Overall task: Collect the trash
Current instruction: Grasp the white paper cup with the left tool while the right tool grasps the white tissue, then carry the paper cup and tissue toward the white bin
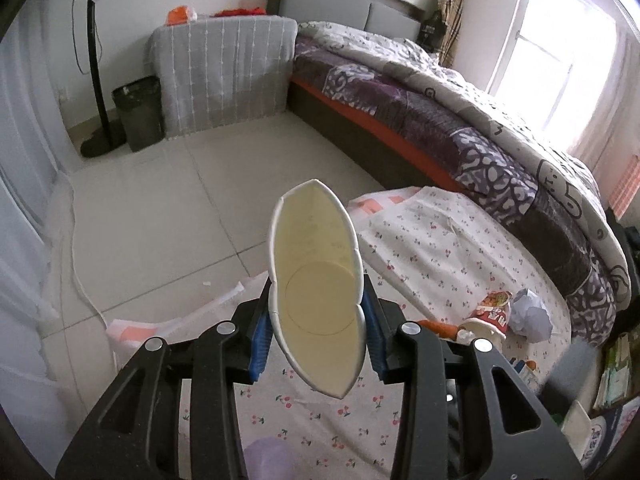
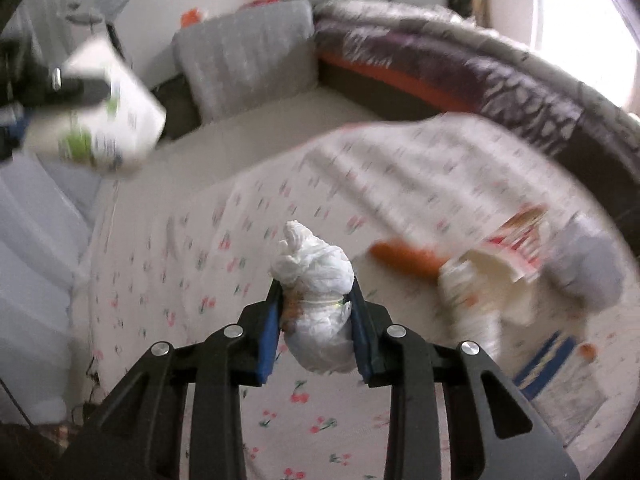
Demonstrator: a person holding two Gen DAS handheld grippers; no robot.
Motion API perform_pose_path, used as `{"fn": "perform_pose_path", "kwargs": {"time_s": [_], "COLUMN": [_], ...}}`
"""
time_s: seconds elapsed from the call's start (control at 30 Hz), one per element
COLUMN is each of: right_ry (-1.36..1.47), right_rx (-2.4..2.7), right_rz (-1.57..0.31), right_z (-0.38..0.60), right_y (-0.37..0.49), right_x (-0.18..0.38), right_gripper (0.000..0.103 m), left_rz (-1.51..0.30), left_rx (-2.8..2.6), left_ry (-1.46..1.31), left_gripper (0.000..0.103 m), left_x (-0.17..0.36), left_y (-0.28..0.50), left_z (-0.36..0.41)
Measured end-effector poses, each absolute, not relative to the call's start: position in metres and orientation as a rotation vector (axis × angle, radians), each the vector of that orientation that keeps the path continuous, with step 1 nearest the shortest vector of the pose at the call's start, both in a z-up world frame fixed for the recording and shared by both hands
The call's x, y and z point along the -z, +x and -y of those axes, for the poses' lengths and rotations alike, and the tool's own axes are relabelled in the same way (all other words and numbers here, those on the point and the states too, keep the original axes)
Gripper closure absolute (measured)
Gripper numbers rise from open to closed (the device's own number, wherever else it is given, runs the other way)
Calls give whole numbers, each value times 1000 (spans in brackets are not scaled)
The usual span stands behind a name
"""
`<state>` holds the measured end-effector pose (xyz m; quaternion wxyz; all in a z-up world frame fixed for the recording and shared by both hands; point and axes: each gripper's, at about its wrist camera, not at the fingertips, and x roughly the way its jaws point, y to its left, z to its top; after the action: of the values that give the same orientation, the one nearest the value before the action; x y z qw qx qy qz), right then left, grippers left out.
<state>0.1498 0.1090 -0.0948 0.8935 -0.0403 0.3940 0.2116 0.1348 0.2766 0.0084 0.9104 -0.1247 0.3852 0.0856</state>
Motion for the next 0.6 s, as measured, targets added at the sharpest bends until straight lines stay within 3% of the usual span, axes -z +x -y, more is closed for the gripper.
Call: {"fn": "perform_pose_path", "kwargs": {"time_s": [0.3, 0.6], "right_ry": [-20, 33], "right_rx": [-280, -143], "right_rz": [-716, -695], "right_z": [-48, 33], "right_y": [147, 127], "right_x": [46, 36], "right_gripper": [72, 72], "left_rz": [-734, -730], "left_rx": [-156, -89], "left_ry": [-209, -135], "left_gripper": [65, 65], "left_x": [-17, -13], "left_y": [134, 136], "left_z": [-242, -189]}}
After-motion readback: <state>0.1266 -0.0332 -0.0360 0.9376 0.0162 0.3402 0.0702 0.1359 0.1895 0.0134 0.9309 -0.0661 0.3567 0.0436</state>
